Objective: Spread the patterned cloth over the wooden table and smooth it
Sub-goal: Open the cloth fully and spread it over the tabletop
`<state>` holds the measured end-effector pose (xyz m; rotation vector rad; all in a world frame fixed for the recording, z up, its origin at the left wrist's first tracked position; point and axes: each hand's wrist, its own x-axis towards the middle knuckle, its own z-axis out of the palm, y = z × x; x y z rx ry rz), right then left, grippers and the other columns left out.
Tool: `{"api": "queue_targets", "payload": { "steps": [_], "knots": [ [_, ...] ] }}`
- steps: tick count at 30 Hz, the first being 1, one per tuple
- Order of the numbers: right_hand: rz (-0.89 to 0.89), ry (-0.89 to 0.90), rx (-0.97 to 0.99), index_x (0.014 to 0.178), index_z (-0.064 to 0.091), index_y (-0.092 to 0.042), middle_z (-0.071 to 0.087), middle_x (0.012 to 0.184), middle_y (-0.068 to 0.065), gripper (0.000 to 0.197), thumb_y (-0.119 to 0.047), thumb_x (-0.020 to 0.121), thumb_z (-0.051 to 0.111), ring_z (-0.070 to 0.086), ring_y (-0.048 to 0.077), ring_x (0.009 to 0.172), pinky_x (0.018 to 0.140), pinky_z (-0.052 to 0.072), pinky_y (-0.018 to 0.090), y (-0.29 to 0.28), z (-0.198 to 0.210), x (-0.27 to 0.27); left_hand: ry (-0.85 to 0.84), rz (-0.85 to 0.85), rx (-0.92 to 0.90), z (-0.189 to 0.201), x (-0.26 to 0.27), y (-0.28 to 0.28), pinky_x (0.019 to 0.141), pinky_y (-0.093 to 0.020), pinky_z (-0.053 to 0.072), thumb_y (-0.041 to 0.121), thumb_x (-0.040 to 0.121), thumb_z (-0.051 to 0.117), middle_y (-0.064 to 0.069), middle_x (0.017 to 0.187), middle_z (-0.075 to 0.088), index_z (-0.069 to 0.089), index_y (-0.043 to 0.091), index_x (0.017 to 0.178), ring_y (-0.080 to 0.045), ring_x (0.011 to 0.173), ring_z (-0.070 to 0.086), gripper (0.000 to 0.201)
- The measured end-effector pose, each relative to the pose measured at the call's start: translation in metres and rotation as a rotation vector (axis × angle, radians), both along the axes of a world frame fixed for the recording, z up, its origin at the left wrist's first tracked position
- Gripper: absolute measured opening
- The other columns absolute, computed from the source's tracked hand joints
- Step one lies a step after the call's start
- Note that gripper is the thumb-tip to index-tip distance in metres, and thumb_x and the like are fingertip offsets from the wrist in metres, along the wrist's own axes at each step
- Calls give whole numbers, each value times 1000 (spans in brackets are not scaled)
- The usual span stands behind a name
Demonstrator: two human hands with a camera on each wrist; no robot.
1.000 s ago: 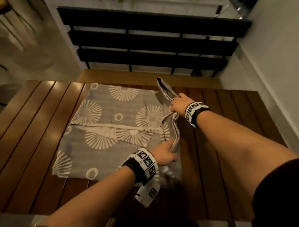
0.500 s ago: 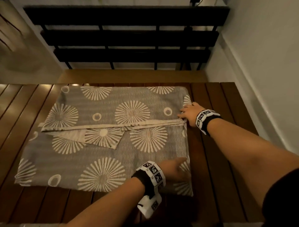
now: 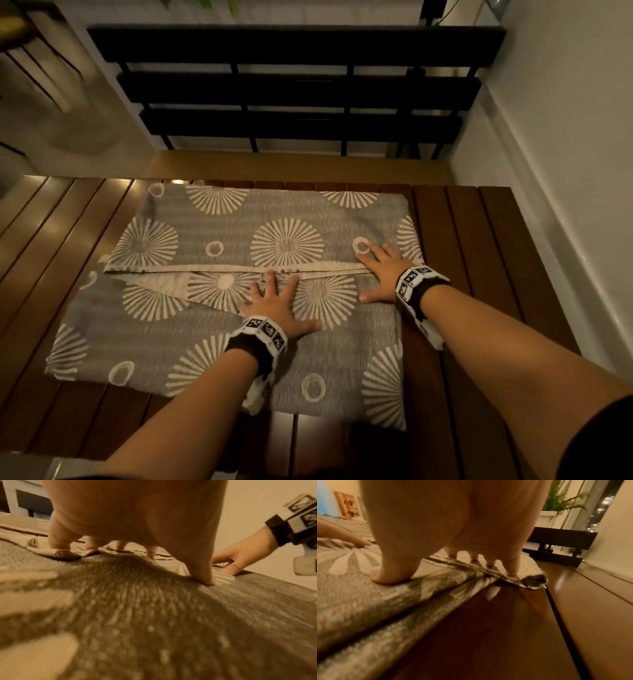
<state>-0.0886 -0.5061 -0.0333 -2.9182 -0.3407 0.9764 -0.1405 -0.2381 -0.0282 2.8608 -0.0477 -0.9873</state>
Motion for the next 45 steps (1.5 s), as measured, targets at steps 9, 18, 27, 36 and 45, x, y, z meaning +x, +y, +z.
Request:
{"api": "queue_targets", "payload": {
  "steps": [9,18,27,36,45],
  "knots": [
    [-105,-13,-30,146,25,-25,20,154,4,110,-62,55,75,23,37,138,111,33,49,11,16,-6,-32,-107,41,4,-27,-12,105,-70,23,91,57,45,-5,160,-15,-12,49,144,-48,142,-3,112],
    [-594,-23,10,152,12,-14,-2,161,5,105,-74,75,50,15,43,142,114,24,55,88,9,-21,-197,-85,-373,9,3,53,100,-45,42,67,80,48,-8,134,43,42,27,134,-33,122,43,68],
    [-741,-22,15,152,13,-14,3,161,7,113,-74,69,59,9,38,146,119,17,47,96,-6,-40,-340,553,-24,-2,57,226,114,-54,18,60,76,61,-19,157,12,26,13,144,-40,143,11,90],
    [-1086,-234,-38,137,44,-12,14,157,15,77,-57,77,64,11,37,144,115,19,50,73,19,-20,-221,732,50,4,86,259,112,-53,22,77,49,73,-22,148,27,21,2,144,-39,136,24,131],
    [-1176,-141,-124,152,3,-17,3,159,19,131,-66,57,78,2,37,146,117,13,56,43,20,-14,-196,672,-207,25,101,250,66,-35,44,15,83,59,-17,82,58,53,3,74,-24,58,46,16]
  ]
}}
